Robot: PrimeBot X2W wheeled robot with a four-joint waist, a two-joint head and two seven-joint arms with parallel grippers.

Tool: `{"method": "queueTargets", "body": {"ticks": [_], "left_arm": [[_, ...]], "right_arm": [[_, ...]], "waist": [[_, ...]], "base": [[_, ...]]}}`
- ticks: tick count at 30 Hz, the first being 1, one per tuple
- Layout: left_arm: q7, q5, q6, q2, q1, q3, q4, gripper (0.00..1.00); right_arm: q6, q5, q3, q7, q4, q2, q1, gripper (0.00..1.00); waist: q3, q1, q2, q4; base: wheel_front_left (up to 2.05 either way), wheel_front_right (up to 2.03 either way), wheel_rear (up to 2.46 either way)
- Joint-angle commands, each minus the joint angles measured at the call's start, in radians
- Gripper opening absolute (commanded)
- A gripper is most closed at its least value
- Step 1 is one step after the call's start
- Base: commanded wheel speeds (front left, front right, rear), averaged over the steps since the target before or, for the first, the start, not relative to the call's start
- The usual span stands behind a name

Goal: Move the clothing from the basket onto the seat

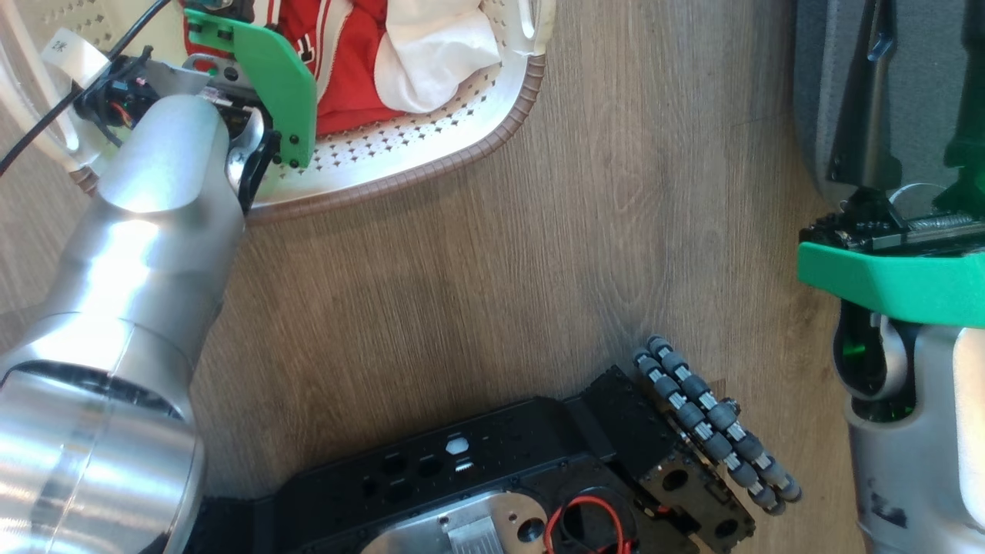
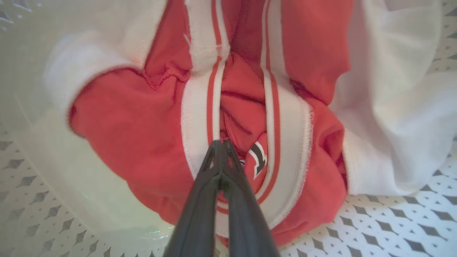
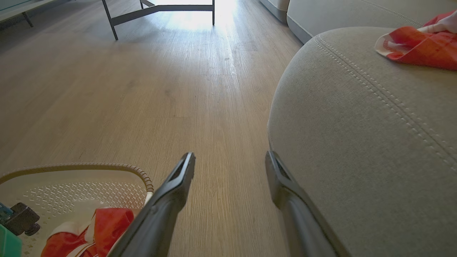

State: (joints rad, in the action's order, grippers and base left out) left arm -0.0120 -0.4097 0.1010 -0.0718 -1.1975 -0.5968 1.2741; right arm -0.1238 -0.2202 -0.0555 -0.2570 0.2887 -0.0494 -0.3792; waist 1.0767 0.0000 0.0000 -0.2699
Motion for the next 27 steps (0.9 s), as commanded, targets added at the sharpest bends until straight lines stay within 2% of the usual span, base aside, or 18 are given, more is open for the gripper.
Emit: {"method": "queueTargets", "body": {"ticks": [1, 10, 14, 24, 27], "left_arm": [[0.014, -0.010, 0.006, -0.003, 0.027, 0.007, -0.010, 0.00], [0.060, -0.040, 0.022, 0.006, 0.023, 0.001, -0.035, 0.00], [0.097, -0.066, 0.027, 0.013, 0.038, -0.002, -0.067, 0.00], [0.212, -0.195, 0.029, 0.020, 0.147, -0.015, -0.226, 0.00], [0.242, -0.227, 0.029, -0.004, 0.186, -0.007, -0.276, 0.00]], "right_arm": [[-0.007, 0.000, -0.017, -0.005, 0.030, -0.001, 0.065, 1.00], [-0.007, -0.005, -0.026, -0.005, 0.018, -0.001, 0.041, 1.00], [-0.007, -0.002, -0.022, -0.005, 0.006, -0.001, 0.029, 1.00], [-0.007, 0.051, 0.021, -0.005, -0.053, -0.001, 0.042, 1.00], [-0.007, 0.082, 0.039, -0.005, -0.079, -0.001, 0.055, 1.00]], "waist": [[0.000, 0.0000, 0.0000, 0.000], [-0.011, 0.0000, 0.0000, 0.002], [-0.048, 0.0000, 0.0000, 0.016], [-0.228, 0.0000, 0.0000, 0.104], [-0.299, 0.0000, 0.0000, 0.138]], "base": [[0.00, 0.00, 0.00], [0.00, 0.00, 0.00], [0.00, 0.00, 0.00], [0.00, 0.00, 0.00], [0.00, 0.00, 0.00]]}}
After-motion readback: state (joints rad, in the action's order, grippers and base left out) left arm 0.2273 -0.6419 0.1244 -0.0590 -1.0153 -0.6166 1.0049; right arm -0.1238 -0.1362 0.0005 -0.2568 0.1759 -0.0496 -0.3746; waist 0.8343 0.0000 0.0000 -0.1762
